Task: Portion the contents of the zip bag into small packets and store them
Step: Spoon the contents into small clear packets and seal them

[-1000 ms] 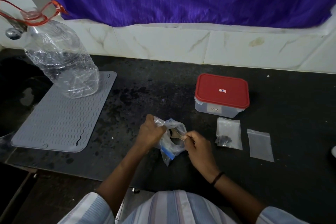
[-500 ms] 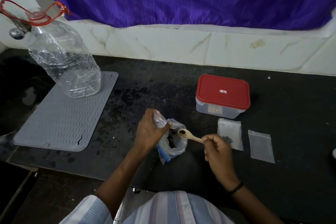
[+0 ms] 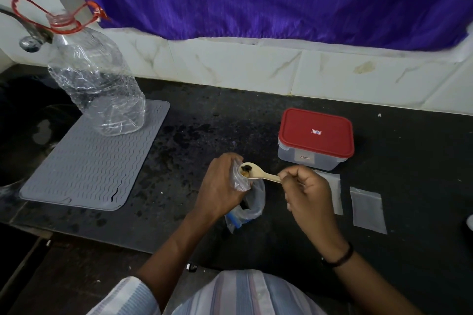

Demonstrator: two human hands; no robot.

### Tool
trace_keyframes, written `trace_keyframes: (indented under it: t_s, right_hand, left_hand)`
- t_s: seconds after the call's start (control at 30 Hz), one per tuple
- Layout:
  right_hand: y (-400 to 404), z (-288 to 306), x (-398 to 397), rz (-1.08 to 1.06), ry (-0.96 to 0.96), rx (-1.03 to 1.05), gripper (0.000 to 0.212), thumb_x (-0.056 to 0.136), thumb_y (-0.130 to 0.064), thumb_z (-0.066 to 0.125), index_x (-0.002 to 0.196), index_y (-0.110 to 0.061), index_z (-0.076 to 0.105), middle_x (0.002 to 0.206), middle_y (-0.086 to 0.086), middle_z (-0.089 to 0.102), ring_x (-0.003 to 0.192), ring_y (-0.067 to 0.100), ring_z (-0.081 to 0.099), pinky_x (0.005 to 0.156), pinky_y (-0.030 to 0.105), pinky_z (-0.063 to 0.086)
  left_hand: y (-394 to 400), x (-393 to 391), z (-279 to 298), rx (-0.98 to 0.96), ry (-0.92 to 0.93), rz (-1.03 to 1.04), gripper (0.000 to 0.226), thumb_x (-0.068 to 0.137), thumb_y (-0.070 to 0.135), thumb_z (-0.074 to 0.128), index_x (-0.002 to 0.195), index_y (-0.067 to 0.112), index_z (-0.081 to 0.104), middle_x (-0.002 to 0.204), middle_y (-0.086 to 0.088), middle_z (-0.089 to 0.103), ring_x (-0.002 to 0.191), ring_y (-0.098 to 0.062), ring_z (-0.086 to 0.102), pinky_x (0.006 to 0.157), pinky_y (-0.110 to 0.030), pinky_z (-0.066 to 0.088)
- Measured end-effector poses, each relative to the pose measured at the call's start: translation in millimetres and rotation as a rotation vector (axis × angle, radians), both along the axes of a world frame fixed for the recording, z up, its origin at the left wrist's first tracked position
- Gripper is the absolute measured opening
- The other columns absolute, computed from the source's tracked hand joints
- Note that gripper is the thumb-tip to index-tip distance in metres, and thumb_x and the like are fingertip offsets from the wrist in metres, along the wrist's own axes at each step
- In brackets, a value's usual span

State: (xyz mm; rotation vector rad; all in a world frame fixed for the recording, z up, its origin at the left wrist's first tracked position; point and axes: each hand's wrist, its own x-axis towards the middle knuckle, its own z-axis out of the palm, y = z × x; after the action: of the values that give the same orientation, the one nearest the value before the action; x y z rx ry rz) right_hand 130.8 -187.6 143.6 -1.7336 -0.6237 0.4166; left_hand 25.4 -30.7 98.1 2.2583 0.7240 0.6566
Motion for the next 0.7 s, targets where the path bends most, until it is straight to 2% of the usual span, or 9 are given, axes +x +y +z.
trace_keyframes:
  t_s: [0.1, 0.17, 0.23, 0.3, 0.37, 0.47, 0.57, 0.63, 0.7]
  right_hand:
    - [4, -2, -3, 0.066, -0.222, -0.064, 0.016, 0.092, -0.011, 0.062, 0.083, -0.022, 0.068, 0.064, -0.01, 0.063, 0.057, 0.008, 0.058, 0.051, 0.023, 0.046]
    - [5, -1, -5, 0.165, -0.48, -0.129, 0.01, 0.093, -0.018, 0.059, 0.089, -0.019, 0.068, 0.068, -0.009, 0.064, 0.059, 0.008, 0.058, 0.051, 0.022, 0.047]
    - [10, 0, -6, 0.287, -0.794, -0.178, 0.017, 0.094, -0.021, 0.053, 0.093, -0.015, 0.069, 0.076, -0.004, 0.064, 0.064, 0.007, 0.058, 0.055, 0.025, 0.05]
    - [16, -2, -5, 0.381, -1.079, -0.186, 0.019, 0.091, -0.015, 0.051, 0.096, -0.014, 0.07, 0.078, -0.001, 0.062, 0.065, 0.013, 0.054, 0.054, 0.026, 0.047]
    - [19, -2, -4, 0.377, -1.214, -0.167, 0.02, 0.091, -0.01, 0.053, 0.098, -0.012, 0.071, 0.077, 0.001, 0.06, 0.064, 0.015, 0.05, 0.054, 0.026, 0.041]
    - [12, -2, -4, 0.198, -1.106, -0.102, 0.016, 0.096, -0.012, 0.056, 0.094, -0.008, 0.072, 0.076, 0.002, 0.062, 0.065, 0.016, 0.054, 0.057, 0.031, 0.046]
    - [1, -6, 0, 0.028, -0.806, -0.139, 0.015, 0.095, -0.017, 0.055, 0.093, -0.01, 0.069, 0.077, 0.0, 0.065, 0.066, 0.007, 0.055, 0.059, 0.024, 0.047]
    - [-2, -13, 6, 0.043, -0.647, -0.275, 0.006, 0.091, -0.016, 0.061, 0.089, -0.015, 0.066, 0.072, -0.003, 0.064, 0.061, 0.004, 0.054, 0.056, 0.02, 0.045]
    - [-1, -21, 7, 0.141, -0.538, -0.424, 0.006, 0.09, -0.018, 0.063, 0.085, -0.018, 0.063, 0.067, -0.007, 0.059, 0.056, 0.002, 0.052, 0.054, 0.014, 0.039]
  left_hand:
    - [0, -1, 0, 0.071, 0.006, -0.026, 0.039, 0.074, 0.029, 0.071, 0.107, 0.017, 0.056, 0.095, 0.011, 0.053, 0.087, -0.011, 0.051, 0.069, -0.02, 0.04]
    - [0, -1, -1, 0.094, 0.021, -0.037, 0.034, 0.075, 0.036, 0.068, 0.103, 0.022, 0.054, 0.092, 0.015, 0.049, 0.084, -0.008, 0.047, 0.067, -0.015, 0.034]
    - [-2, -2, -3, 0.084, 0.009, -0.035, 0.033, 0.077, 0.04, 0.066, 0.103, 0.024, 0.054, 0.092, 0.015, 0.051, 0.084, -0.008, 0.048, 0.068, -0.014, 0.035]
    - [-2, -2, -4, 0.079, -0.014, -0.031, 0.034, 0.078, 0.041, 0.062, 0.104, 0.02, 0.055, 0.093, 0.012, 0.054, 0.083, -0.01, 0.05, 0.069, -0.015, 0.037]
    - [0, -2, -5, 0.073, -0.028, -0.024, 0.032, 0.078, 0.038, 0.062, 0.101, 0.017, 0.056, 0.09, 0.007, 0.058, 0.079, -0.011, 0.053, 0.069, -0.022, 0.043]
    - [6, -5, -8, -0.058, -0.021, 0.075, 0.03, 0.077, 0.035, 0.072, 0.096, 0.021, 0.054, 0.085, 0.007, 0.062, 0.076, -0.011, 0.06, 0.067, -0.033, 0.051]
    - [9, -11, -6, -0.228, 0.037, 0.229, 0.033, 0.075, 0.035, 0.076, 0.094, 0.021, 0.054, 0.085, 0.008, 0.064, 0.078, -0.005, 0.062, 0.067, -0.025, 0.051]
    - [7, -14, -7, -0.333, 0.098, 0.255, 0.035, 0.079, 0.032, 0.077, 0.099, 0.02, 0.051, 0.089, 0.008, 0.063, 0.081, -0.006, 0.062, 0.066, -0.021, 0.048]
    - [3, -15, -9, -0.402, 0.165, 0.268, 0.037, 0.081, 0.035, 0.076, 0.103, 0.021, 0.049, 0.094, 0.006, 0.061, 0.086, -0.011, 0.061, 0.07, -0.026, 0.05]
